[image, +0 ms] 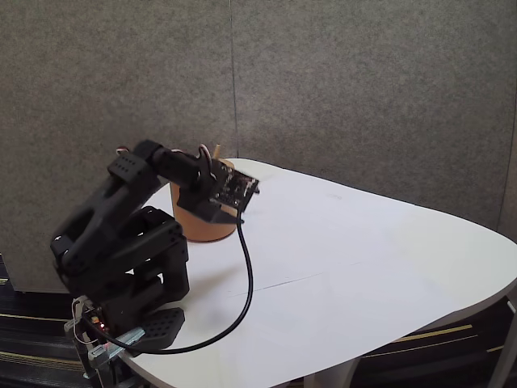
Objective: Grab the pen and put it in the pen holder.
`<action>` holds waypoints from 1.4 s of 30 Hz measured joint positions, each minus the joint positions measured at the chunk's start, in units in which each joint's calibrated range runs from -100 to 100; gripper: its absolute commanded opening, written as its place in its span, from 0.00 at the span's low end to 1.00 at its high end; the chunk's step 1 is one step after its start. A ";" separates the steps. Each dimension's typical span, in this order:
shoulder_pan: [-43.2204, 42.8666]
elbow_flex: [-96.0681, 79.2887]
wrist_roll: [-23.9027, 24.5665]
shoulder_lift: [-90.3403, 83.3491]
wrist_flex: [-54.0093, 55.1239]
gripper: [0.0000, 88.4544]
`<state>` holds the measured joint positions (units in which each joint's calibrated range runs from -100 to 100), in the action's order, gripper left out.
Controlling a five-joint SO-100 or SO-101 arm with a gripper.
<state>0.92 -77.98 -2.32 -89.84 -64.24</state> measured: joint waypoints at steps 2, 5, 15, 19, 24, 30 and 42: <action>0.66 -4.06 0.20 -2.29 0.00 0.28; 1.76 -7.67 0.20 -3.39 0.00 0.28; 2.64 -16.43 0.34 -3.90 0.00 0.28; 3.31 -18.23 0.34 -3.98 0.00 0.28; 3.60 -18.86 0.34 -3.98 0.00 0.27; 3.82 -18.86 0.29 -3.98 0.00 0.27; 3.75 -18.86 0.29 -3.98 0.00 0.27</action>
<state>4.66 -96.84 -2.03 -93.82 -64.24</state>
